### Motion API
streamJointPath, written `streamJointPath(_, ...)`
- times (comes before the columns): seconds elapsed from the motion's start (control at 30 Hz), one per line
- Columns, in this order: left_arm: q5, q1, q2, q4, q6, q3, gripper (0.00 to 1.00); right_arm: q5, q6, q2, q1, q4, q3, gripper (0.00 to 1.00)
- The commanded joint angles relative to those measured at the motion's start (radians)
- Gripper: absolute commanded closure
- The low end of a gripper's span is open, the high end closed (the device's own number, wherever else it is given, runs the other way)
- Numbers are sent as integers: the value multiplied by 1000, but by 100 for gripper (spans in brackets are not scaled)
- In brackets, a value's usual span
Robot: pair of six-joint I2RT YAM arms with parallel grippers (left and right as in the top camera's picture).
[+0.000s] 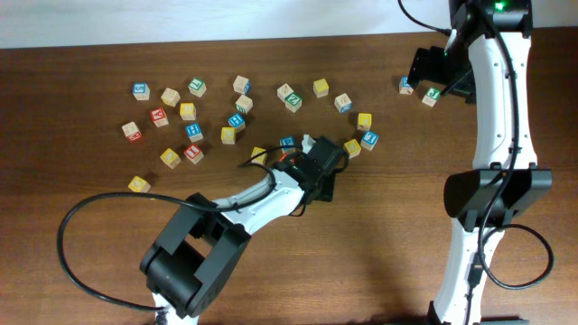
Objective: Spell out RSS
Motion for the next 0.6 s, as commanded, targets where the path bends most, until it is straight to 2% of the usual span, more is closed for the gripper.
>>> streamJointPath(0.0, 6, 1, 0, -13, 6, 6, 57, 8, -6, -12, -5, -2, 0, 2)
streamJointPath(0.13, -70, 1, -105, -83, 6, 6, 58, 8, -7, -12, -5, -2, 0, 1)
streamJointPath(0.17, -83, 1, -137, -100, 12, 6, 53, 8, -7, -12, -5, -2, 0, 2)
streamJointPath(0.2, -83, 2, -170, -99, 68, 6, 48, 8, -7, -12, -5, -2, 0, 2)
streamJointPath(0.23, -83, 3, -195, -84, 185, 6, 41, 8, -7, -12, -5, -2, 0, 2)
streamJointPath(0.3, -79, 3, -200, -73, 533, 6, 37, 8, -6, -12, -5, -2, 0, 2)
streamJointPath(0.37, -79, 4, -187, -110, 705, 6, 30, 8, -7, -12, -5, -2, 0, 2)
streamJointPath(0.47, -68, 4, -123, -111, 843, 6, 29, 8, -7, -12, -5, -2, 0, 2)
streamJointPath(0.53, -34, 5, -81, -86, 851, 6, 30, 8, -7, -12, -5, -2, 0, 2)
streamJointPath(0.57, 2, 5, -60, -69, 878, 6, 27, 8, -7, -12, -5, -3, 0, 2)
